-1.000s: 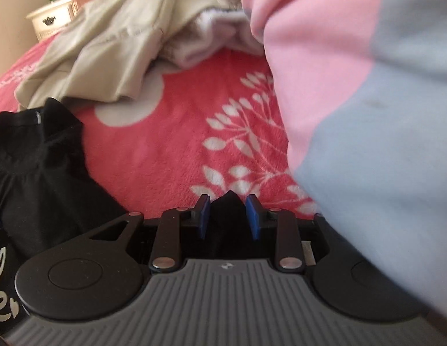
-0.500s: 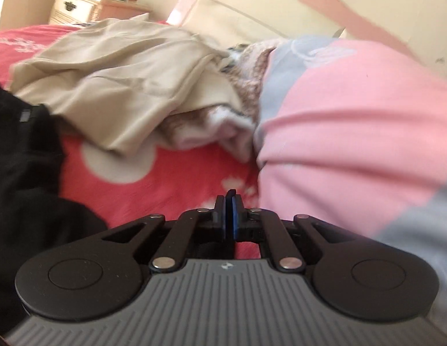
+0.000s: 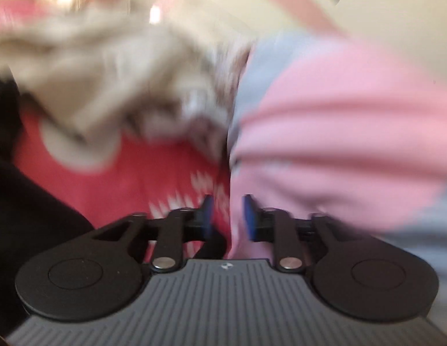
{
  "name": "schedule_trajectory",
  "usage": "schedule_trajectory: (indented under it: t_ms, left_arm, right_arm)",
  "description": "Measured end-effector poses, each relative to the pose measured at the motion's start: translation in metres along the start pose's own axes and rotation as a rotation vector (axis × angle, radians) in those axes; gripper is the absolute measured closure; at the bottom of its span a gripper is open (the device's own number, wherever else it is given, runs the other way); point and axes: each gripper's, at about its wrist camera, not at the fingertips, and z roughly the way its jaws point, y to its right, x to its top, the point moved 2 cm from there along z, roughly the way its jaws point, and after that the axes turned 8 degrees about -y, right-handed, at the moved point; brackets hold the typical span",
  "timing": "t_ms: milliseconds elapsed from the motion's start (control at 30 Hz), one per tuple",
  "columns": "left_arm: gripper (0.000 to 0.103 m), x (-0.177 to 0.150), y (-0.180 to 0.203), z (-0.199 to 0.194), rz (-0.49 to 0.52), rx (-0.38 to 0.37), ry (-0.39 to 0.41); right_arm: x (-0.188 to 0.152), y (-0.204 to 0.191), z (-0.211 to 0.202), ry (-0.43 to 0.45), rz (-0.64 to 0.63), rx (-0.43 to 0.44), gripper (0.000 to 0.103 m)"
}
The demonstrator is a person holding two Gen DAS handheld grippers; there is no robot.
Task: Fold clothes
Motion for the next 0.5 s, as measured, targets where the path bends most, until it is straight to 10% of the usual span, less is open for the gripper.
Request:
schedule_trajectory:
  t_ms: [500]
  left_arm:
    - [0.053, 0.010, 0.010, -0.032, 0.009, -0.088, 0.026]
  right_arm:
    - [-0.040, 0.215, -0.276, 0.085, 0.797, 0.539, 0.065]
